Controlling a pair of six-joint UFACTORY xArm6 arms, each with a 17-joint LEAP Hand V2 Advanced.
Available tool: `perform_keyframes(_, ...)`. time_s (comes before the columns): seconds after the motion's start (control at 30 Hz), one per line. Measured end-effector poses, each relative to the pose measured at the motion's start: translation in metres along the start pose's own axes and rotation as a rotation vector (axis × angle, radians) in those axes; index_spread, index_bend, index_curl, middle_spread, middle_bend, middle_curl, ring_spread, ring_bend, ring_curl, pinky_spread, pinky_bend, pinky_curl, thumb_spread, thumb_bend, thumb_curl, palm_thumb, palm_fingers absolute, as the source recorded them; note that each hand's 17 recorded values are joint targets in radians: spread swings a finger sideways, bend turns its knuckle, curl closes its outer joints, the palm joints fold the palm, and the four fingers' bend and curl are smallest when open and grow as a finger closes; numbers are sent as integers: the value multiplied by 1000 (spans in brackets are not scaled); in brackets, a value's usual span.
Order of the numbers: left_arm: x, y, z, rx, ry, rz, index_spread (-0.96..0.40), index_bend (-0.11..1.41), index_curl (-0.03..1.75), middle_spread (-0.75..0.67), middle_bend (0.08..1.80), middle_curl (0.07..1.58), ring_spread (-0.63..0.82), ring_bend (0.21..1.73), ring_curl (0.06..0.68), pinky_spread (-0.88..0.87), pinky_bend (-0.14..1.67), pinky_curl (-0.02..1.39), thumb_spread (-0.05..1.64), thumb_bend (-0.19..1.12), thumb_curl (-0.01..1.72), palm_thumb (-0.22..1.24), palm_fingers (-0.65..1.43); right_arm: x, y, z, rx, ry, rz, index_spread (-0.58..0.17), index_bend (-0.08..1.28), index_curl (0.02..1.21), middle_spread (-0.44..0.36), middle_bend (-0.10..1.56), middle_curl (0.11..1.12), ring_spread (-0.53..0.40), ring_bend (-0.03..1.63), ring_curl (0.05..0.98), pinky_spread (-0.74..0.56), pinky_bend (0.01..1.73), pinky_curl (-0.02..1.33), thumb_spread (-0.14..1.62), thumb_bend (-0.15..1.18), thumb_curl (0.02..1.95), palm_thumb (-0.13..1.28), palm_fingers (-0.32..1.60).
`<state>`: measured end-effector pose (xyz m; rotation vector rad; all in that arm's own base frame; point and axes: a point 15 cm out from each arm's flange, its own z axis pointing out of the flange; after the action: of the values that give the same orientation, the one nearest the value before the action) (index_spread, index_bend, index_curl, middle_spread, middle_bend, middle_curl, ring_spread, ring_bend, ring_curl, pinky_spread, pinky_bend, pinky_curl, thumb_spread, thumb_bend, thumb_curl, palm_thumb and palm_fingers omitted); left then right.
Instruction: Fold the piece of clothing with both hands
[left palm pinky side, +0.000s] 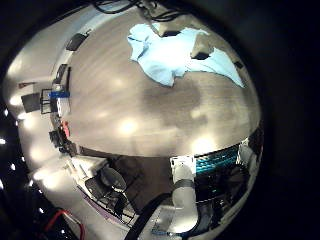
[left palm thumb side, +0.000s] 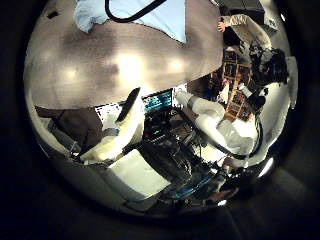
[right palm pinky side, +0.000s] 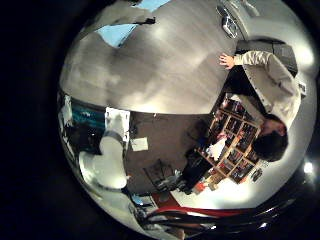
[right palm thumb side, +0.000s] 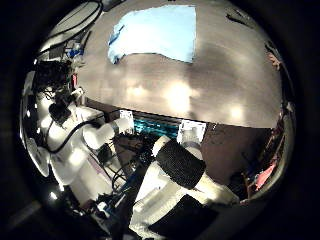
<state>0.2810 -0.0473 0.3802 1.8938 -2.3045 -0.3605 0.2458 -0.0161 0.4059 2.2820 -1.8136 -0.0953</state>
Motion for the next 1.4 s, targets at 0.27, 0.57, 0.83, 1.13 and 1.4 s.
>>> perform_keyframes(0.27, -2, 7, -6, 12, 8, -12, -110, 219, 498, 121, 181, 362, 250, 615, 201, 293, 235, 315, 1101, -21, 319, 422, 287, 1, 1, 5, -12, -2, -29, -385, 163, 282, -91, 348, 376, -31, 703, 211, 231, 743, 95, 1301, -13, 287, 430, 239)
perform_keyframes(0.57, -14, -25, 21, -16, -30, 21, -95, 164, 479, 125, 173, 349, 256, 618, 204, 298, 244, 332, 1102, -22, 318, 424, 256, 6, 2, 8, -21, -9, -8, -387, 162, 284, -87, 347, 373, -38, 701, 213, 232, 730, 99, 1308, -12, 286, 437, 248)
perform_keyframes(0.83, -62, -91, 65, 81, -97, 30, -56, 147, 404, 189, 165, 325, 314, 651, 218, 321, 355, 371, 1080, -32, 306, 345, 94, 16, -7, 19, -49, -28, 41, -386, 160, 283, -82, 355, 373, -47, 709, 215, 216, 717, 100, 1314, -12, 284, 445, 258)
perform_keyframes(1.13, -99, -176, 112, 156, -122, 95, -73, 149, 351, 244, 179, 307, 407, 653, 218, 372, 423, 383, 1002, -36, 301, 259, -8, 15, -19, 33, -107, -45, 48, -383, 163, 285, -77, 355, 373, -50, 709, 216, 209, 711, 107, 1317, -11, 285, 465, 263)
perform_keyframes(1.4, -108, -220, 150, 75, -94, 146, -83, 152, 314, 266, 174, 296, 450, 637, 215, 419, 440, 373, 953, -31, 306, 227, -37, 14, -31, 39, -129, -47, 41, -385, 163, 287, -76, 350, 372, -50, 714, 216, 208, 702, 111, 1321, -12, 284, 471, 268)
